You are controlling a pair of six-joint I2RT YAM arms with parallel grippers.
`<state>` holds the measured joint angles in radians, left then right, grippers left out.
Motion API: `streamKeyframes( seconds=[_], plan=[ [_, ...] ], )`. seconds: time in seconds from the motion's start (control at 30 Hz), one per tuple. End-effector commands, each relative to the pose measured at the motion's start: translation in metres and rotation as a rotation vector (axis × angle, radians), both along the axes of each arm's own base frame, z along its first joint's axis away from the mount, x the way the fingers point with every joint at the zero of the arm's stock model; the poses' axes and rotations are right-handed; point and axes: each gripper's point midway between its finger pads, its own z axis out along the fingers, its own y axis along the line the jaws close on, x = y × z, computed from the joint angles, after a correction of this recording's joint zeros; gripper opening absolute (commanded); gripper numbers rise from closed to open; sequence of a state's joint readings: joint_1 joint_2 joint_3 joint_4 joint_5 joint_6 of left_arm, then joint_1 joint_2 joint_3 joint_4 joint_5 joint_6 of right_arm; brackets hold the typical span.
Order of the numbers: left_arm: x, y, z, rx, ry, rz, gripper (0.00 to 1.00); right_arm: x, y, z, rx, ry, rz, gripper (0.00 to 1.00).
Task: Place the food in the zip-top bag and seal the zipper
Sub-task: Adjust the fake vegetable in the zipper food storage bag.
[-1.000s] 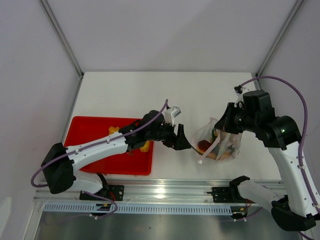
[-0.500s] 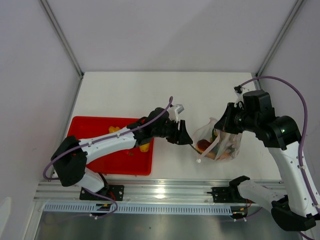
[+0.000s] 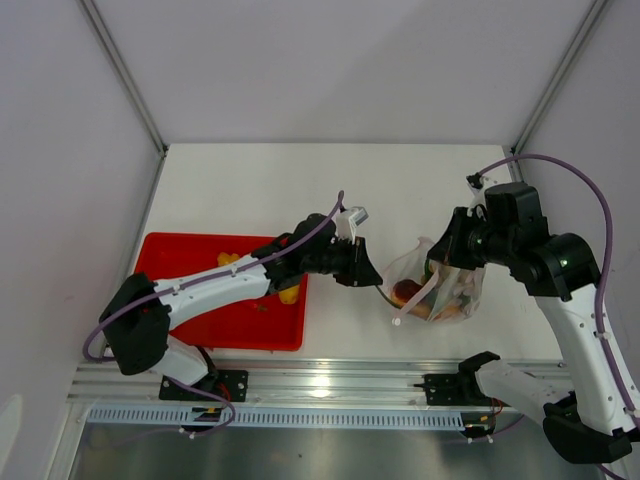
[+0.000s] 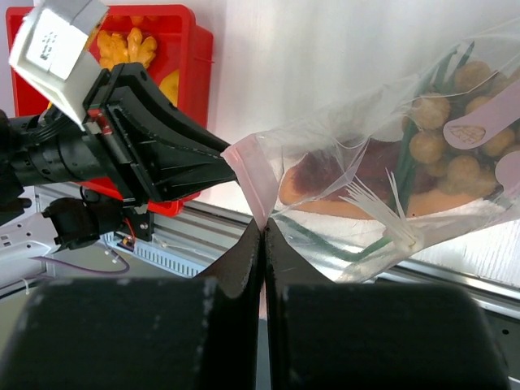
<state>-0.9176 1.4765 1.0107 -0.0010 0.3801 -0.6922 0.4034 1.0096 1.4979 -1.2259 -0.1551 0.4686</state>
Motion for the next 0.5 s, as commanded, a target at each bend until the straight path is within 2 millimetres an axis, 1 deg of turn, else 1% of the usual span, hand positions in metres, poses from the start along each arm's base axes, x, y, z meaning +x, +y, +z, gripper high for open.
streamKeyframes(
  seconds=[0.0, 0.03, 0.07, 0.1, 0.13, 0.23, 0.37, 0.4, 0.47],
  plan=[
    [-0.005, 0.005, 0.026, -0.070, -0.026, -0.009, 0.17, 0.005, 0.004, 0.012, 0.035, -0.057, 0.013, 0.00],
    [-0.008, 0.006, 0.031, -0.080, -0.030, -0.016, 0.15, 0.005, 0.005, 0.012, 0.037, -0.056, 0.015, 0.00],
    [-0.010, 0.008, 0.029, -0.077, -0.026, -0.016, 0.11, 0.005, 0.006, 0.011, 0.039, -0.053, 0.016, 0.00],
    [-0.011, 0.009, 0.030, -0.080, -0.028, -0.019, 0.05, 0.005, 0.006, 0.010, 0.038, -0.050, 0.014, 0.00],
    [-0.014, 0.009, 0.034, -0.085, -0.034, -0.021, 0.01, 0.007, 0.006, 0.011, 0.038, -0.054, 0.013, 0.00],
    [-0.023, 0.010, 0.037, -0.085, -0.041, -0.038, 0.01, 0.009, 0.008, 0.009, 0.041, -0.049, 0.016, 0.00],
    [-0.040, 0.006, 0.050, -0.115, -0.058, -0.076, 0.01, 0.016, 0.016, 0.008, 0.064, -0.043, 0.029, 0.00],
    [-0.044, 0.002, 0.058, -0.131, -0.073, -0.086, 0.00, 0.017, 0.017, 0.007, 0.067, -0.042, 0.029, 0.00],
    [-0.044, 0.000, 0.064, -0.136, -0.098, -0.080, 0.01, 0.019, 0.022, 0.007, 0.085, -0.035, 0.043, 0.00]
  ],
)
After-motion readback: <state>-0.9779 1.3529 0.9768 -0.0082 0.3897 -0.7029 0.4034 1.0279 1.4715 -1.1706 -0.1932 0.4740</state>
